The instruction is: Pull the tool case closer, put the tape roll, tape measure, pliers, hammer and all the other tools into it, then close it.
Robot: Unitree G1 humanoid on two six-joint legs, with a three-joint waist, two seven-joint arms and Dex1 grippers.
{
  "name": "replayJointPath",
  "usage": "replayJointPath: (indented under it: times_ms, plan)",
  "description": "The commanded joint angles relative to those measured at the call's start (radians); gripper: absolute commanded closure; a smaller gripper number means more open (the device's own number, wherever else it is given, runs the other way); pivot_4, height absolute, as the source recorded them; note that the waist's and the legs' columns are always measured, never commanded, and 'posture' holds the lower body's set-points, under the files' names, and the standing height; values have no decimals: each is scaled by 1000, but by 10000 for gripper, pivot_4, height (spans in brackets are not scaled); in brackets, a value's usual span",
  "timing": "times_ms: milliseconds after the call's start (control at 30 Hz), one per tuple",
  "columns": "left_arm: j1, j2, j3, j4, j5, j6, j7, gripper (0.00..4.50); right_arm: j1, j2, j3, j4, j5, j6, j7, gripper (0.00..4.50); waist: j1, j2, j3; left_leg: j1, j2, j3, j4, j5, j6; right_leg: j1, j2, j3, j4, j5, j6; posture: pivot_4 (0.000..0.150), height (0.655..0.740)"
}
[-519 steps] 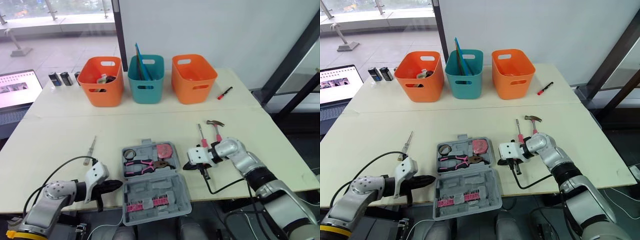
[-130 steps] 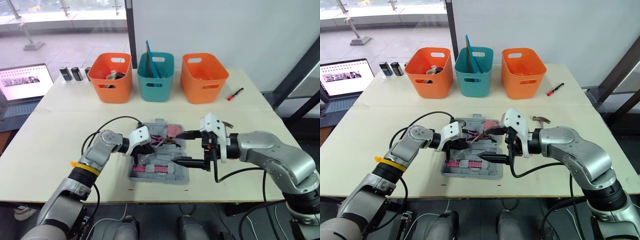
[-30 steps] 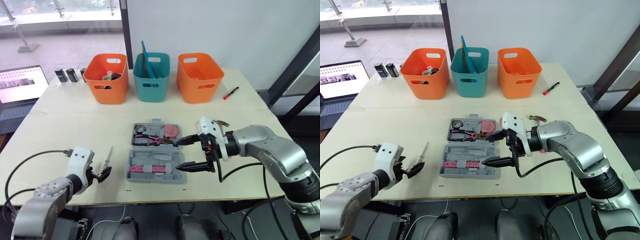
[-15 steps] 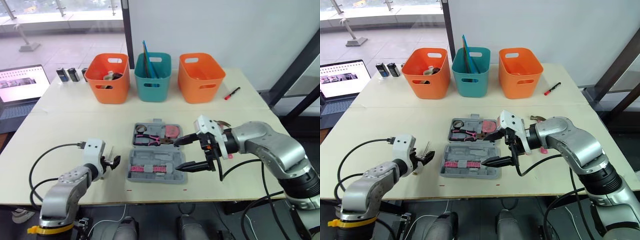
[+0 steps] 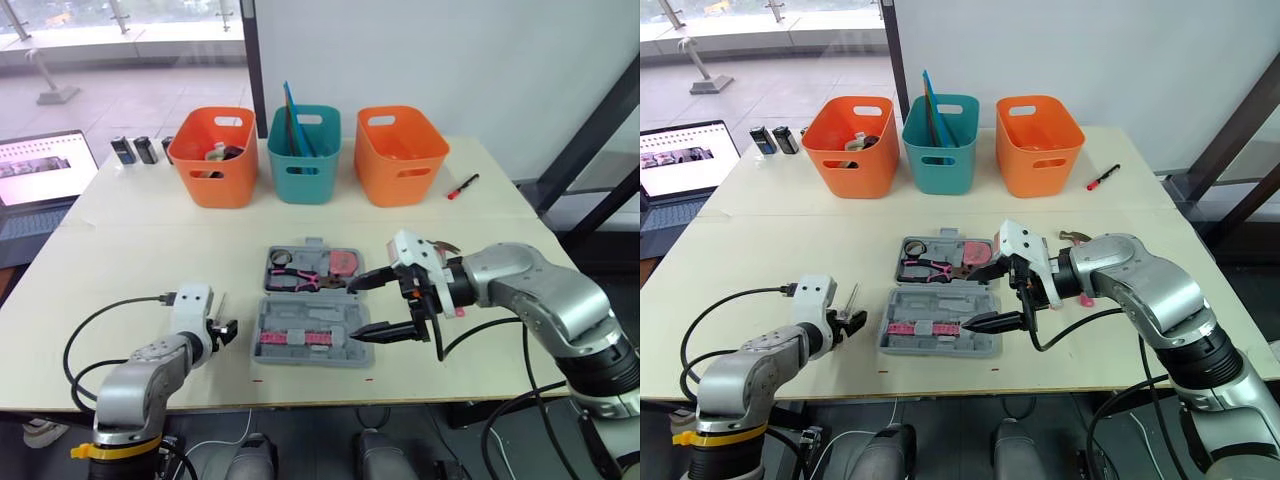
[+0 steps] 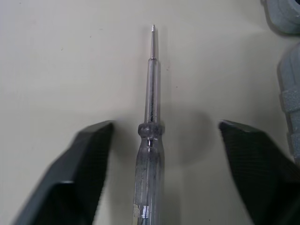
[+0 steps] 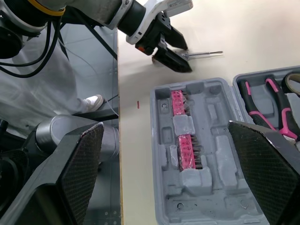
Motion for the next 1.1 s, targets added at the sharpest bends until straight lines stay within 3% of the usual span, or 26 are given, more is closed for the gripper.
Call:
replayJointPath:
  times_ms: [33, 133, 167, 300, 400, 567, 700, 833, 933, 1100]
  plan:
    - [-11, -9, 6, -32, -15, 39, 1, 27781, -27, 4, -15, -19, -2, -8, -4, 0, 1, 0, 0, 0, 0, 0, 0, 0, 0, 0, 0, 0, 0, 0, 0, 1500, 7344]
    - [-25, -1, 18, -31, -15, 55, -4, 43531, -24, 8, -13, -20, -6, -9, -8, 0, 3, 0, 0, 0, 0, 0, 0, 0, 0, 0, 0, 0, 0, 0, 0, 1500, 7344]
    - [-30, 9, 17, -29, -11, 53, -7, 44402, -23, 9, -13, -20, -7, -8, -10, 0, 2, 0, 0, 0, 0, 0, 0, 0, 0, 0, 0, 0, 0, 0, 0, 1500, 7344]
    - [-80, 82, 17, -15, -13, 48, -44, 44402, -15, 11, -19, -28, -2, -4, -18, 0, 1, 0, 0, 0, 0, 0, 0, 0, 0, 0, 0, 0, 0, 0, 0, 1500, 7344]
    - [-159, 199, -21, 4, -36, 41, -136, 44402, -3, 9, -22, -36, 0, -2, -26, 0, 1, -1, 0, 0, 0, 0, 0, 0, 0, 0, 0, 0, 0, 0, 0, 1500, 7344]
    - [-283, 441, -164, 34, -118, -23, -419, 44402, 24, 11, -33, -62, 9, 11, -57, 0, 0, 0, 0, -1, 0, 0, -1, 0, 0, 0, 0, 0, -1, 0, 0, 1500, 7344]
    - [-445, 595, -332, 130, -99, -228, -699, 44402, 73, 21, -65, -99, 22, 24, -110, 0, 1, 0, 1, -1, 0, 1, -1, 0, 0, -1, -1, 0, -2, 0, 0, 1500, 7344]
    - [-610, 627, -481, 267, -44, -398, -920, 44402, 122, 29, -89, -148, 37, 48, -165, 0, 2, 0, 1, -1, 0, 1, -1, 0, 0, -1, -1, 0, -3, 0, -1, 1500, 7344]
    - [-737, 582, -606, 394, 58, -535, -1023, 44402, 167, 34, -107, -191, 37, 64, -218, 0, 3, 0, 1, -1, 0, 1, -1, 0, 0, -1, -1, 0, -3, 0, 0, 1500, 7344]
    - [-888, 498, -775, 559, 166, -596, -1208, 44402, 231, 45, -115, -243, 19, 76, -304, 0, 1, 0, 1, -3, 0, 1, -1, 0, 0, -1, 0, 0, -3, 0, 0, 1500, 7344]
